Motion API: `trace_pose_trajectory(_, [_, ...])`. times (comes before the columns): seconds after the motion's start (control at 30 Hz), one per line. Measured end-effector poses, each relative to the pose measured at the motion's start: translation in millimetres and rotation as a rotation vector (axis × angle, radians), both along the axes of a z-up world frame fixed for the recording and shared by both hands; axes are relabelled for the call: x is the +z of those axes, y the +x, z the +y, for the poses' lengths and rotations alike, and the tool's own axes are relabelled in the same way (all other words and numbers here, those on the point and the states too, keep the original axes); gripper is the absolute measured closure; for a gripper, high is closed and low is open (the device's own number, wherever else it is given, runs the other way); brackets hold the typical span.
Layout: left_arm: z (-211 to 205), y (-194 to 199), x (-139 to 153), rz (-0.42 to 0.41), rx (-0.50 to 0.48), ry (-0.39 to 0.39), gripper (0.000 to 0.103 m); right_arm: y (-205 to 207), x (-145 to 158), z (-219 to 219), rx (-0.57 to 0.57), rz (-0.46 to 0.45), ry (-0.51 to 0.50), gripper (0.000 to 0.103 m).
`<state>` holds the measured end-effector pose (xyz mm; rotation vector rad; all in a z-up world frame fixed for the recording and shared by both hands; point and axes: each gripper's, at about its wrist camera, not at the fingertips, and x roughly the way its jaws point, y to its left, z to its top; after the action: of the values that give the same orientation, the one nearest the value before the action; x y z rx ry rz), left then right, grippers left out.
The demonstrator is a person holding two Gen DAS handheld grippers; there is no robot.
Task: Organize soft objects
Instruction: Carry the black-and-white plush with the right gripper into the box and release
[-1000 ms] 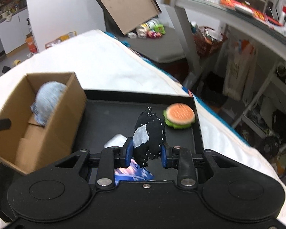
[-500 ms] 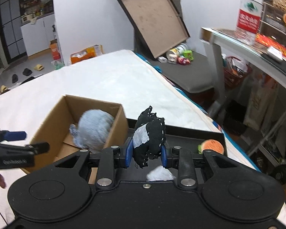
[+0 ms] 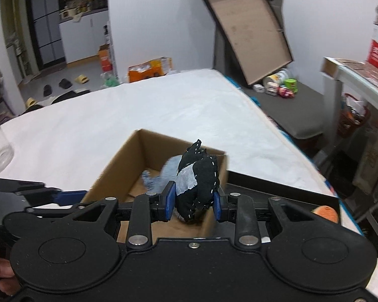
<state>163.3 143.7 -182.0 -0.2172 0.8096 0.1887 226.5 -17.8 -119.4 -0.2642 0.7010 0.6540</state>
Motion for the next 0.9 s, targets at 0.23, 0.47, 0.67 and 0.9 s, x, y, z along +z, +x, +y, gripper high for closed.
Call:
trace_pose_trajectory(0.23, [6,-1,-3,-0.003,0.01,-0.019,0.09,-7,-9,24,0.07,0.02,-0.037,0.073])
trace_pose_trajectory(0.47, [15,-2,-6,-0.006,0.021,-0.062,0.093,-7,-17,44,0.126,0.028,-0.072,0.073])
trace_pose_trajectory(0.67, [18,-1,-7,-0.005,0.022,-0.076,0.093,-4,-20,57,0.166,0.028,-0.059,0.07])
trace_pose_trajectory(0.9, [19,-1,-6,-0.002,0.026,-0.085,0.093,-1,-24,66,0.222,0.047,-0.039,0.068])
